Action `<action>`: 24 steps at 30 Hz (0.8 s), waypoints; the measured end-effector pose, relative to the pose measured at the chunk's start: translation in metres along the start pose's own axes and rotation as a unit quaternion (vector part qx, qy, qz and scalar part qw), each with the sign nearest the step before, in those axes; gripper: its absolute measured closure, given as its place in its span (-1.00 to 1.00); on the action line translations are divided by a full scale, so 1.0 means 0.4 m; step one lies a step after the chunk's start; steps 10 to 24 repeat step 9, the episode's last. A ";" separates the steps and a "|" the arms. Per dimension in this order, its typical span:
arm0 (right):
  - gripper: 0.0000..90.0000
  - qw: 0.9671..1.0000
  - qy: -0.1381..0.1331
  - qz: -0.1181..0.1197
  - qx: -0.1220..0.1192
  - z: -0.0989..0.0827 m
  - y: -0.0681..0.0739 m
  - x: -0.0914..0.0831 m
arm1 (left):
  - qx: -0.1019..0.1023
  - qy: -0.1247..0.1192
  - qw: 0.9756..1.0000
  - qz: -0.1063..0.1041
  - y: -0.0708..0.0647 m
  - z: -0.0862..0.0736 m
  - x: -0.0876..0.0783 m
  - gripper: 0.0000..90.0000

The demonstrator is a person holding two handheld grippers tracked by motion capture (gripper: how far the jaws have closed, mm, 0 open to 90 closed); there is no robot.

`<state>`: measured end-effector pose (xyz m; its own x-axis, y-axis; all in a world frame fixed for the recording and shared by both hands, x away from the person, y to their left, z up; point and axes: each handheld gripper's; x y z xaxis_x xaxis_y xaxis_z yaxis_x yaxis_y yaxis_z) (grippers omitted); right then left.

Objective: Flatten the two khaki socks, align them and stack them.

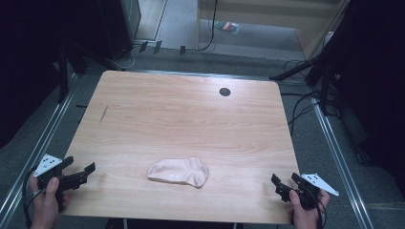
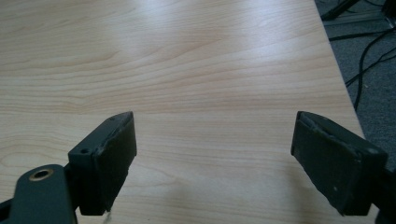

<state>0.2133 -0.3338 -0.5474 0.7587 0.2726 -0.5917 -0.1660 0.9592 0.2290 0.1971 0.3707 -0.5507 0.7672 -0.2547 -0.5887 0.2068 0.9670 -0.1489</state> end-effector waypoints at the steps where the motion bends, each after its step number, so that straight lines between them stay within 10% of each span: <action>1: -0.68 1.000 0.000 0.000 0.000 0.000 0.000 0.000 | 0.000 0.000 1.000 0.000 0.000 0.000 0.000 -0.76; 24: -0.68 1.000 -0.007 0.010 0.006 -0.001 -0.005 -0.001 | -0.003 0.005 1.000 -0.005 -0.001 0.000 0.007 -0.76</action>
Point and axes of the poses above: each handheld gripper's, and its own axes: x roughly forward along the jaws, z roughly out of its top, y roughly to its left, and after that the axes turned 4 degrees about y, right-handed
